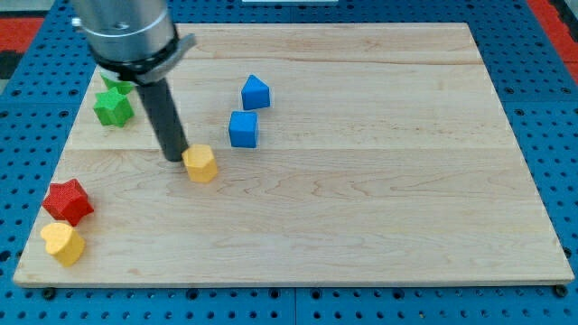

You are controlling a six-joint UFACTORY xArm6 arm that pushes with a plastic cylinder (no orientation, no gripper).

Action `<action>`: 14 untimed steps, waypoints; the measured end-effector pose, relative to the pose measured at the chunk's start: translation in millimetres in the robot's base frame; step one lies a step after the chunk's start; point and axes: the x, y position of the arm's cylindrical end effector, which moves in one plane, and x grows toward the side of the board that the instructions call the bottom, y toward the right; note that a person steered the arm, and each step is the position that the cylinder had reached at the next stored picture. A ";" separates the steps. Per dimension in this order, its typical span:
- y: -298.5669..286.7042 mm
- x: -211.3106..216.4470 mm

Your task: Place yellow heart to the bottom left of the yellow hexagon

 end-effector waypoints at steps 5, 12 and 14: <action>-45.7 -19.6; -130.8 141.0; -114.1 131.3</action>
